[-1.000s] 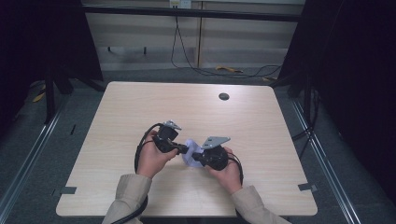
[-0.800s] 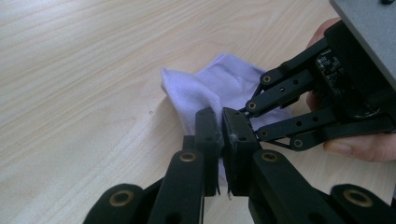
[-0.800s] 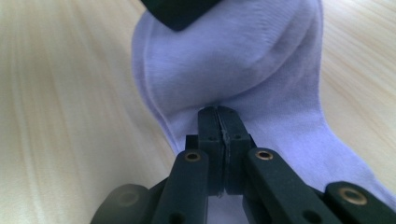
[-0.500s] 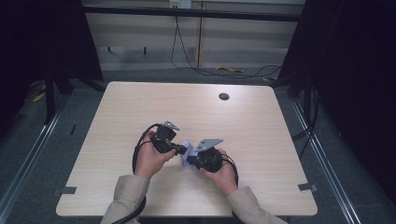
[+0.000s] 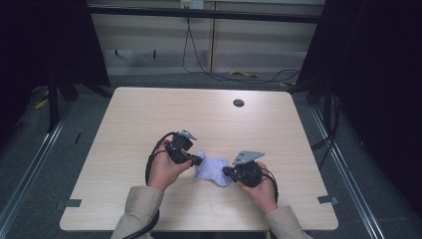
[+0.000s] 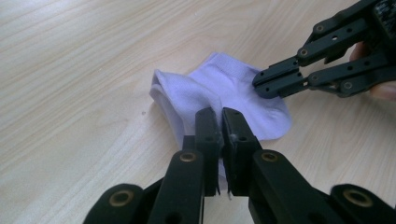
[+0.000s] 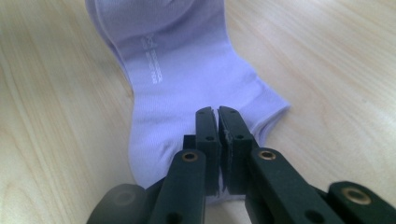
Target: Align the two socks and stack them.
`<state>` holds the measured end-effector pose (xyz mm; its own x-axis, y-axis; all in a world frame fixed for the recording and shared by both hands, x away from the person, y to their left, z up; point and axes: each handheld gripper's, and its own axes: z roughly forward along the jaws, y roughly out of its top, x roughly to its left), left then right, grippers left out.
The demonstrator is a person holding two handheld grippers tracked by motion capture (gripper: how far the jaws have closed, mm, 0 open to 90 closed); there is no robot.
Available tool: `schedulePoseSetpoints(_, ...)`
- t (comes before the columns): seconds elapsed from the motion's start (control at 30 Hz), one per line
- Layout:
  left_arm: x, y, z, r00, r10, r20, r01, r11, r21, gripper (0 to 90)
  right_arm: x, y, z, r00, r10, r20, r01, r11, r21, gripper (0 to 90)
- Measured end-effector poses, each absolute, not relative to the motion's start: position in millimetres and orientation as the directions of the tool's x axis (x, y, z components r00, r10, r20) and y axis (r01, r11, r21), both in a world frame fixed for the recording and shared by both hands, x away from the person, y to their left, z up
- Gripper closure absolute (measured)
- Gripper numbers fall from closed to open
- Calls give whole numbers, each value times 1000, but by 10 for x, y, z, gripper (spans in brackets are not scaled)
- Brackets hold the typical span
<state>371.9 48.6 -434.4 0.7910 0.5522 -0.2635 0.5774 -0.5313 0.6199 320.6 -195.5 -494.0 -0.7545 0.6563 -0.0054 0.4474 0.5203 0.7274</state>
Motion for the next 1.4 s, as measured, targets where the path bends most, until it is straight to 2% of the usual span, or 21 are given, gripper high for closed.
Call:
schedulePoseSetpoints(0.6, 3663, 123, -4366, 828, 489, -274, 542, -577, 611, 861, 3243, -1923, -4990, -753, 657, 15, 457, 507, 730, 875)
schedulePoseSetpoints(1.03, 3694, 91, -4442, 829, 493, -264, 544, -602, 585, 861, 3174, -2109, -4836, -725, 688, -20, 445, 491, 749, 814)
schedulePoseSetpoints(1.17, 3699, 66, -4440, 831, 491, -261, 542, -607, 582, 862, 3174, -2176, -4919, -708, 707, 6, 488, 482, 728, 865)
schedulePoseSetpoints(1.4, 3688, 3, -4388, 841, 479, -252, 527, -617, 584, 862, 3176, -2165, -4928, -712, 702, 11, 487, 483, 728, 880)
